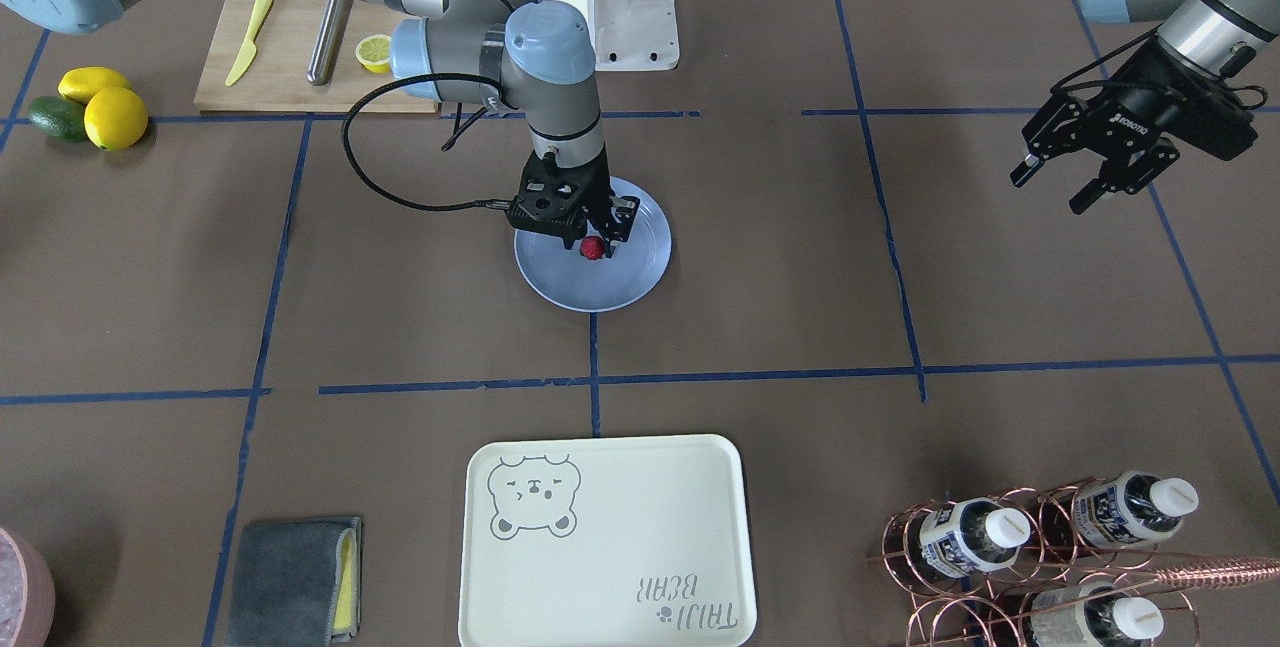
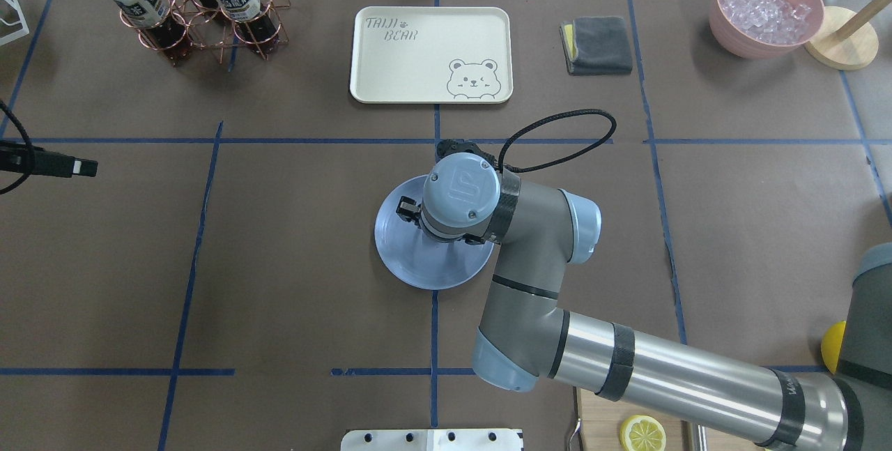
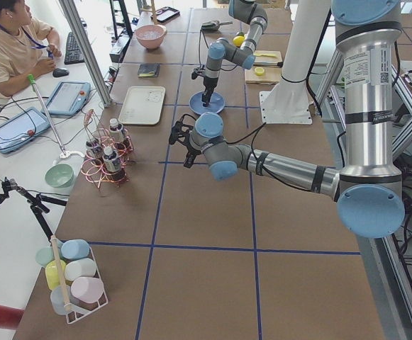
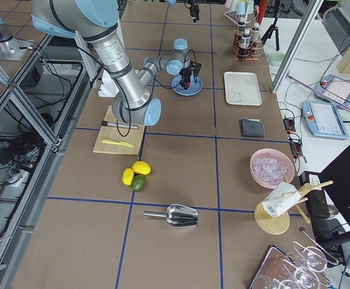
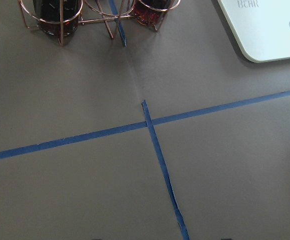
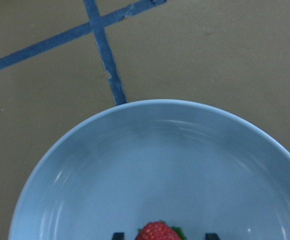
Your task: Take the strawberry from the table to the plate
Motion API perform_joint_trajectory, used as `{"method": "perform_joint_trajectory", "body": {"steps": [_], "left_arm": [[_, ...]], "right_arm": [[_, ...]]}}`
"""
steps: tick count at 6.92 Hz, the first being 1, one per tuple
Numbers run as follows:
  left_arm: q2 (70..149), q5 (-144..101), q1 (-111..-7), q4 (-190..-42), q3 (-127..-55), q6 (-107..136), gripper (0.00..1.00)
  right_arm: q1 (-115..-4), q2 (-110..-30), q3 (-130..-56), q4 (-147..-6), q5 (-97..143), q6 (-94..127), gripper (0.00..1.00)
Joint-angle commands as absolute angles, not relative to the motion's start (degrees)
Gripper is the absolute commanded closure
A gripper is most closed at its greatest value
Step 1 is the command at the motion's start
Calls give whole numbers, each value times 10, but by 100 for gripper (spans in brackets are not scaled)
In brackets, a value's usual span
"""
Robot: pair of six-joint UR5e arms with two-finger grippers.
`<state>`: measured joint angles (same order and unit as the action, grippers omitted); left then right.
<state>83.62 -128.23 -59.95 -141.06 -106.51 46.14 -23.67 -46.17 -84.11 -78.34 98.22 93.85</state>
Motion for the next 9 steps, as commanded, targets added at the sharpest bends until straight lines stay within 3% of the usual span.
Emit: {"method": "perform_joint_trajectory", "body": {"steps": [1, 3, 4, 6, 9], "left_arm": [[835, -1282, -600, -1411, -1065, 461, 16], [832, -1282, -600, -1411, -1066, 461, 16], [831, -1283, -601, -1411, -1065, 455, 16], [817, -1283, -606, -1411, -1060, 403, 16], [809, -1356, -718, -1405, -1009, 252, 17]], "right_arm": [[-236, -458, -845, -794, 983, 937, 0], [-248, -467, -898, -808, 990, 936, 0], [-258, -517, -993, -839, 1003, 932, 0], [-304, -673, -1160, -842, 1059, 855, 0], [-451, -859, -1219, -829, 1152, 599, 0]]}}
